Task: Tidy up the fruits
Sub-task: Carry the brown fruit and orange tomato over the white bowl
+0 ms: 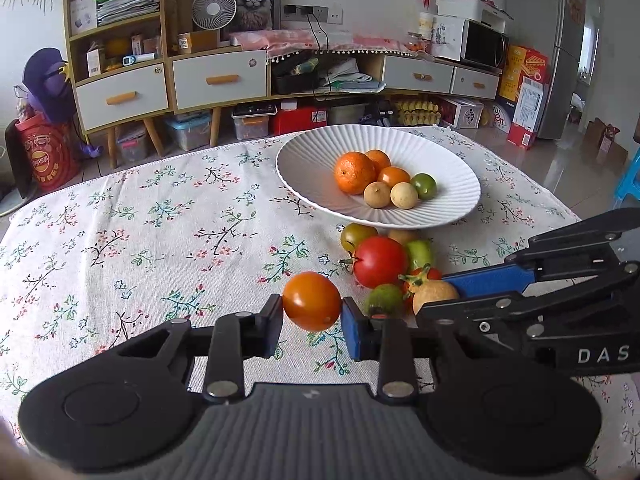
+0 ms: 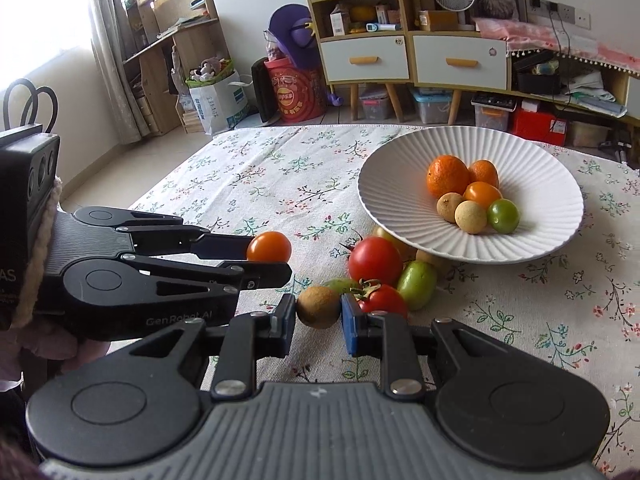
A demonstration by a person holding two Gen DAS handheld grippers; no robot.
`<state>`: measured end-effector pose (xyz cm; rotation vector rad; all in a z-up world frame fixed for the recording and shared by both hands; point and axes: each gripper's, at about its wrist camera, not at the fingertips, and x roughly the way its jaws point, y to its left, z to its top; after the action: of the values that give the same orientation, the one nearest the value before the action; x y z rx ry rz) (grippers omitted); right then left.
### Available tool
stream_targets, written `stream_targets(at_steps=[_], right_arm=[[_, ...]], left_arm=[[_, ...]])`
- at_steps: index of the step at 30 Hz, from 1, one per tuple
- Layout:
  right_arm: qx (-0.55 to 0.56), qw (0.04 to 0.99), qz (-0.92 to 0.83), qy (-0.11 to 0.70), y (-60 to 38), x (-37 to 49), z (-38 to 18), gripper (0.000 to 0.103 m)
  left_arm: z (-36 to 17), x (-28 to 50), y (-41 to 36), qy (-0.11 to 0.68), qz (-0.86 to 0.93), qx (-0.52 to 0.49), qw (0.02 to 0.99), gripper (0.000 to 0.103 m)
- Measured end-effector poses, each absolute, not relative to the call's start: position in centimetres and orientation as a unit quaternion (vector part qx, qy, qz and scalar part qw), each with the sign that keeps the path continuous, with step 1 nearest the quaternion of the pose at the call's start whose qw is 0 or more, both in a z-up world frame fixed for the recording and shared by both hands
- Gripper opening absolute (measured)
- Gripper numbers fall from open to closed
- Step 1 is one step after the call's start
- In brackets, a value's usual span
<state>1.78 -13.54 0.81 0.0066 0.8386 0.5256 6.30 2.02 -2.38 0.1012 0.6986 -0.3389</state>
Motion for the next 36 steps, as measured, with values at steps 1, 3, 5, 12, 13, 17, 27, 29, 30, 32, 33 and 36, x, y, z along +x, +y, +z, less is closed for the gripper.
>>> stream_targets(at_steps=[1, 3, 5, 12, 13, 17, 27, 29, 30, 32, 33, 36], right_arm=[[0.004, 0.881, 0.251, 0.401, -13.6, 1.9, 0.9, 0.022], [0.006, 0.884, 0.249, 0.397, -13.9, 2.1, 1.2, 0.022], [0.008, 0.887, 0.244, 0.393, -14.2, 2.4, 1.6, 0.022], [0.016, 0.898, 0.217, 0.383, -15.5, 3.8, 2.3, 0.022], [0.017, 0.899, 0.213, 0.382, -15.7, 4.0, 2.3, 0.022], [0.009, 0.907, 0.192, 0.374, -16.8, 5.2, 2.4, 0.022], [0.035, 0.911, 0.135, 0.388, -20.0, 9.6, 1.6, 0.022], [0.035, 0.911, 0.125, 0.391, -20.3, 10.4, 1.4, 0.022], [0.033, 0.911, 0.122, 0.392, -20.5, 10.8, 1.3, 0.022], [0.028, 0.911, 0.116, 0.395, -20.7, 11.4, 1.2, 0.022], [0.024, 0.91, 0.113, 0.398, -20.8, 11.8, 1.1, 0.022], [0.021, 0.91, 0.104, 0.401, -21.1, 12.7, 0.8, 0.022]], left_arm=[[-2.2, 6.3, 2.0, 0.34, -0.165, 0.049, 0.925, 0.031], [-2.0, 6.4, 1.9, 0.338, -0.165, 0.047, 0.925, 0.031], [-1.6, 6.6, 1.8, 0.334, -0.166, 0.044, 0.927, 0.031], [-0.5, 7.1, 1.0, 0.322, -0.173, 0.036, 0.93, 0.031], [-0.4, 7.1, 0.8, 0.32, -0.175, 0.035, 0.93, 0.031], [-0.2, 7.4, -0.1, 0.32, -0.174, 0.024, 0.931, 0.031], [0.3, 9.9, -3.2, 0.317, -0.188, 0.055, 0.928, 0.031], [-0.1, 10.8, -3.8, 0.323, -0.188, 0.056, 0.926, 0.031], [-0.2, 11.2, -4.1, 0.324, -0.187, 0.059, 0.925, 0.031], [-0.6, 12.1, -4.8, 0.328, -0.184, 0.07, 0.924, 0.031], [-0.8, 12.5, -5.1, 0.332, -0.182, 0.074, 0.922, 0.031], [-1.3, 13.5, -5.6, 0.343, -0.176, 0.084, 0.919, 0.031]])
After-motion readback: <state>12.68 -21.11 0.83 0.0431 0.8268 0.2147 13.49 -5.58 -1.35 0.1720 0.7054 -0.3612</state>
